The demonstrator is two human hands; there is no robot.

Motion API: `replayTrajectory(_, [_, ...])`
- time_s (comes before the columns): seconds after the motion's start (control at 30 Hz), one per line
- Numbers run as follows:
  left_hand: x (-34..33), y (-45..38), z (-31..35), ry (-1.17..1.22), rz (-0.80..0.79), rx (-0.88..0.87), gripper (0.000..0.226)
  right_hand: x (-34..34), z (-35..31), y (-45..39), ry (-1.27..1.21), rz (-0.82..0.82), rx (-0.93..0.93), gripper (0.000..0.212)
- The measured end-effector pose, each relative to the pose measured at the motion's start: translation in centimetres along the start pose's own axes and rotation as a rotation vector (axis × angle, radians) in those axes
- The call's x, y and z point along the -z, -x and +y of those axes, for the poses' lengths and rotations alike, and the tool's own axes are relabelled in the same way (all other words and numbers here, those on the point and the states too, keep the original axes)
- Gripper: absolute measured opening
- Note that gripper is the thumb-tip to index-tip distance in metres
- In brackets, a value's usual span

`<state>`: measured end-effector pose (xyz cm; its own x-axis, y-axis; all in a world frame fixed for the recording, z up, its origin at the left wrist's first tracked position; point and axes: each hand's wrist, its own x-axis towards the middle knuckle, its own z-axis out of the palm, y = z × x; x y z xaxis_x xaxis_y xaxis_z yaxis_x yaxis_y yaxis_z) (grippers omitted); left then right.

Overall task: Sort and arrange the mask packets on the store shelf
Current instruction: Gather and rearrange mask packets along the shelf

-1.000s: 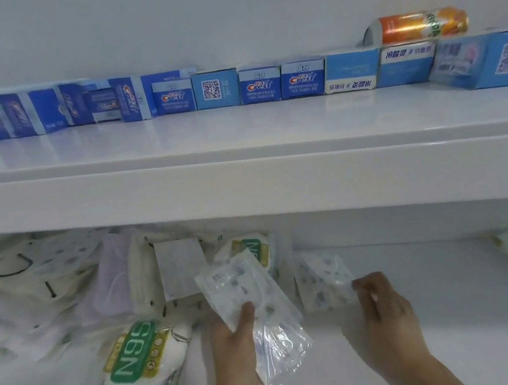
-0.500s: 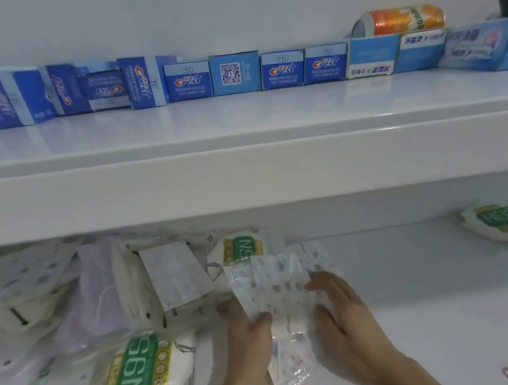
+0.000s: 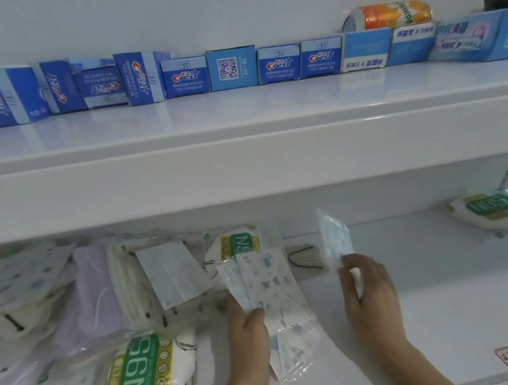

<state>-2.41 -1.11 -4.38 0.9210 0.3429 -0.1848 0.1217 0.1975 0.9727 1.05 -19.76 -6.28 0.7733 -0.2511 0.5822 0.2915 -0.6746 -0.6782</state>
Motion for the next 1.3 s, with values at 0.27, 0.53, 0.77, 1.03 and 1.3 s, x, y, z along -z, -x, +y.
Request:
replayTrajectory(0.27, [-2.5, 0.7, 0.5, 0.021, -0.027, -0.060, 0.046, 1.4, -1.3, 2.8, -0.201, -0.398, 0.202, 0.016])
replayTrajectory(0.53, [-11.9, 4.8, 0.0, -0.011, -0.220, -0.061, 0.052, 10.3, 1.9, 0.5, -0.403, -0.308, -0.601, 0.052])
replayTrajectory(0.77, [-23.4, 9.0, -2.5, -0.056, -0.339, -0.070, 0.036, 20.0, 8.4, -1.0, -0.504, -0.079, -0.743, 0.059])
replayTrajectory(1.03, [-41.6, 17.8, -5.8, 0.082, -0.304, 0.125, 0.032, 33.9, 19.9, -3.4, -0.395, 0.198, -0.734, 0.029])
replayTrajectory(1.3, [-57.7, 25.4, -9.2, 0.013, -0.440, 0.084, 0.021, 47.1, 29.3, -5.5, -0.343, 0.316, -0.712, 0.047])
